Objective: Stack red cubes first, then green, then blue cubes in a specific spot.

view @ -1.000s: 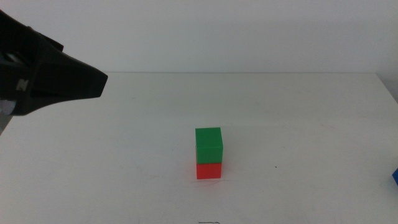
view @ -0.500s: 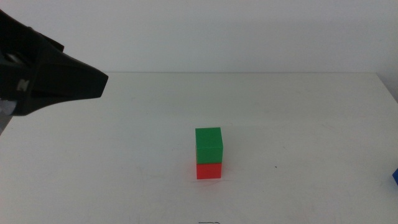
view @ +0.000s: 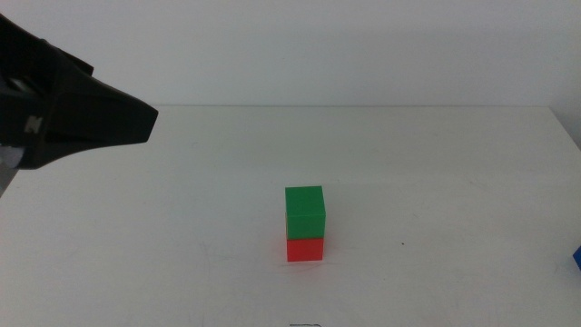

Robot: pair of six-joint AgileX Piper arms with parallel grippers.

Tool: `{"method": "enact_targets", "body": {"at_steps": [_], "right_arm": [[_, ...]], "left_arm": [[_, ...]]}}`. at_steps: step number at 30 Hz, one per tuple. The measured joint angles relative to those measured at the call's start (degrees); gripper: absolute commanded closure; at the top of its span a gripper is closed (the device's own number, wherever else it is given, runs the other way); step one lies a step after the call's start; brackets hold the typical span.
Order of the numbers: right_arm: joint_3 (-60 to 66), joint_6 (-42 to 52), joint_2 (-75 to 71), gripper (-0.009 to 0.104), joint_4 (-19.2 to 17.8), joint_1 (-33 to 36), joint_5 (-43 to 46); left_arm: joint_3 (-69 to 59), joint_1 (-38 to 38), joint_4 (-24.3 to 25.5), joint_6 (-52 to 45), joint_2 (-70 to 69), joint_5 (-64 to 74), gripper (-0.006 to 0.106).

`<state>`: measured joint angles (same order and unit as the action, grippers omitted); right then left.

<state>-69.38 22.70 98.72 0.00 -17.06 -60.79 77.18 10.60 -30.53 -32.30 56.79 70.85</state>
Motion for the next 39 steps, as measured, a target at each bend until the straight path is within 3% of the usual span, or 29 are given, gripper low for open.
{"method": "enact_targets", "body": {"at_steps": [19, 22, 26, 33, 39], "right_arm": [[0.00, -0.33, 6.78, 0.008, 0.00, 0.00, 1.60], [0.00, -0.50, 7.29, 0.017, -0.42, 0.00, 1.60], [0.00, -2.77, 7.79, 0.041, -1.21, 0.00, 1.60], [-0.04, -7.66, 7.85, 0.097, -2.76, 0.00, 1.84], [-0.04, -11.34, 5.13, 0.096, -2.84, 1.63, 1.26]], "left_arm": [[0.00, 0.00, 0.00, 0.00, 0.00, 0.00, 0.007], [0.00, 0.00, 0.00, 0.00, 0.00, 0.00, 0.007], [0.00, 0.00, 0.00, 0.00, 0.00, 0.00, 0.007], [0.00, 0.00, 0.11, 0.00, 0.00, 0.00, 0.007], [0.00, 0.00, 0.15, 0.00, 0.00, 0.00, 0.007]]}}
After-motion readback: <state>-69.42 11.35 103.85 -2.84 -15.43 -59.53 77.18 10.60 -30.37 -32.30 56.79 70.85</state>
